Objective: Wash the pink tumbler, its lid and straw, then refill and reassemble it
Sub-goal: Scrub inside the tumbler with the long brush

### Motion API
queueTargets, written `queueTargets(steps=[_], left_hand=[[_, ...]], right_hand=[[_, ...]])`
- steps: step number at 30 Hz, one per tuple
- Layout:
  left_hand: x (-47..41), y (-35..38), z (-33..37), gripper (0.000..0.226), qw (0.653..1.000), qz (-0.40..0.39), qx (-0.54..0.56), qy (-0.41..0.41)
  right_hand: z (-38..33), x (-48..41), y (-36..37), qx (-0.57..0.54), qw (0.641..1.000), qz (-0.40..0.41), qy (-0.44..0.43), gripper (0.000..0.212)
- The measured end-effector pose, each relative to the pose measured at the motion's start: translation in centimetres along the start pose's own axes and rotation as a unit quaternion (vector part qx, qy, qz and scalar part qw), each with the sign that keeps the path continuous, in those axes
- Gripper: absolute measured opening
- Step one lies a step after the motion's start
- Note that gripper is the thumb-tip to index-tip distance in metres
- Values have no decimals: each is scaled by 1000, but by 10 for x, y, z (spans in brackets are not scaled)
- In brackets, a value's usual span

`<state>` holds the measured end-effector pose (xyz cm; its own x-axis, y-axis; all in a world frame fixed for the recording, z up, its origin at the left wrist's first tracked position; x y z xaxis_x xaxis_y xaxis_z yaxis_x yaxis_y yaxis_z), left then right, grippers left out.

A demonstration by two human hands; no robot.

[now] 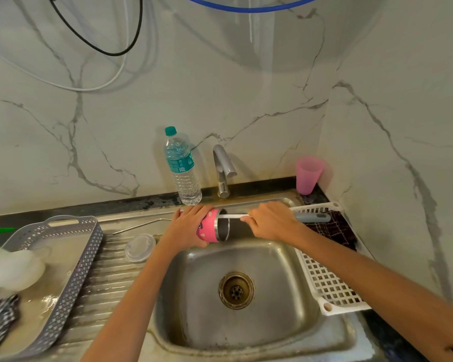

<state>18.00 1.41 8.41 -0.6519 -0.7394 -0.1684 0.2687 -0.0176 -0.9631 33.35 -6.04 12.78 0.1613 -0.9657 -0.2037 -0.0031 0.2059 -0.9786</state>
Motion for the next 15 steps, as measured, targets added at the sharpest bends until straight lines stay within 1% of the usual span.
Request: queueTargets(steps=[2,3,4,6,7,9,12,13,15], left_hand=[[-4,-1,0,96,1000,-16,-17,-2],[-6,-1,-1,97,1000,-19,-17,-8],[-6,0,-3,98,999,-24,-18,-13],[-4,6,-7,98,999,-26,-14,-19],[-2,7,-10,97,999,-21,-6,-27],[0,5,-15,96,999,-4,14,-39],[-3,1,-6,96,1000,-11,14,-1],[-4,-1,-3,97,1000,-14,11,8],[-6,-5,-1,98,1000,-11,9,9]], right_hand=[[-5,6,21,-41,998,-27,26,43],[-15,10,27,-40,999,-33,16,43],[-26,13,28,-29,999,-31,-5,42],[-40,14,15,-5,999,-3,-45,38],[-38,10,8,3,999,10,-48,35],[-25,0,3,2,1000,6,-23,36],[-7,-5,16,-33,999,-14,31,40],[-8,-3,20,-44,998,-16,38,41],[-19,4,25,-41,999,-16,24,45]])
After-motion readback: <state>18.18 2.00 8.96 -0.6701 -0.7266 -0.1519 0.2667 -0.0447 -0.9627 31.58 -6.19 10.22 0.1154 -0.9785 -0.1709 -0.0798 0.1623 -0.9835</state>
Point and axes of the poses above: each hand's wrist, its own x-axis away from the middle knuckle, its own y-axis out of the palm, z = x × y, the point moved 10 cm from there along -x, towards the middle knuckle, and after that the axes turned 6 degrees about z, right-handed, at the moved point
